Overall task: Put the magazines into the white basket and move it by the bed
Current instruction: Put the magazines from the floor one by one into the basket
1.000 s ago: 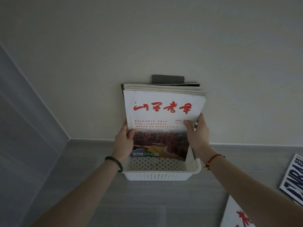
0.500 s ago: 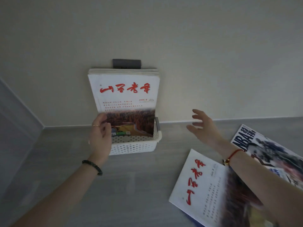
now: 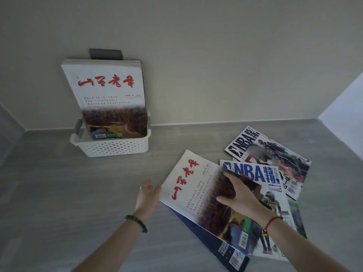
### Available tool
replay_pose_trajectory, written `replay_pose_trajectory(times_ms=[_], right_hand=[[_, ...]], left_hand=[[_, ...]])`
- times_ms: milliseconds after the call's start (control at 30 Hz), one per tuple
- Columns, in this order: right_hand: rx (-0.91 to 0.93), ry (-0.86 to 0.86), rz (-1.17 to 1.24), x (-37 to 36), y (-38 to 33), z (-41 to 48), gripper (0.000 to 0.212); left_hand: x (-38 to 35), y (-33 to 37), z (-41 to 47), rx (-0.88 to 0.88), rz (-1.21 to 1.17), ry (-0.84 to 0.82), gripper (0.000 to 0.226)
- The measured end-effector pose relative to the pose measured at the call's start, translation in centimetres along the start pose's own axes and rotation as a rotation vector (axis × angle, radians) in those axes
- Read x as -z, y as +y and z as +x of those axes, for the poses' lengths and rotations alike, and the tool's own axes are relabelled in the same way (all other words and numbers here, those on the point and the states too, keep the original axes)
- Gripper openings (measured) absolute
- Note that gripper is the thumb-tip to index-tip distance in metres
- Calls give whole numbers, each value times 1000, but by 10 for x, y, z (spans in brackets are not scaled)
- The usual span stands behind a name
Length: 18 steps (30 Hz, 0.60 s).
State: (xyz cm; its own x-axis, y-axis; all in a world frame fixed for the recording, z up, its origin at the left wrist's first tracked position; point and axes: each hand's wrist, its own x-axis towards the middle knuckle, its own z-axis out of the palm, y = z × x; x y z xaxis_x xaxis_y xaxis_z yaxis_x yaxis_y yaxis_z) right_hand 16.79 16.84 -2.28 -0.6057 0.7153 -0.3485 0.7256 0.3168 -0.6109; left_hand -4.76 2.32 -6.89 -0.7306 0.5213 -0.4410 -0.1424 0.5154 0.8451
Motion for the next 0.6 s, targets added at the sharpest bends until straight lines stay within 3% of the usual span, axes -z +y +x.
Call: replay_pose_trajectory(times_ms=[133,233,333,400,467,600], right_hand=[[19,-69,-150,-21,31,-13,86],[109,-60,-369,-35,48,-17,79],[142,-44,-437,-43,56,-19,77],[142,-57,-462,-45,57,-21,76],[138,-66,-487,-47,57,-23,74],[154,-120,-488,-51,51,-31,72]], left_hand=[[-13,-9,-19,39,-96,69,55],[-17,-10,-30,64,-284,185,58],[-23,-7,-42,61,-528,243,52],[-34,-4,-53,93,-658,137,32],[-50,-2,-65,146,-619,-14,17],[-73,4,-84,141,-500,-104,33]])
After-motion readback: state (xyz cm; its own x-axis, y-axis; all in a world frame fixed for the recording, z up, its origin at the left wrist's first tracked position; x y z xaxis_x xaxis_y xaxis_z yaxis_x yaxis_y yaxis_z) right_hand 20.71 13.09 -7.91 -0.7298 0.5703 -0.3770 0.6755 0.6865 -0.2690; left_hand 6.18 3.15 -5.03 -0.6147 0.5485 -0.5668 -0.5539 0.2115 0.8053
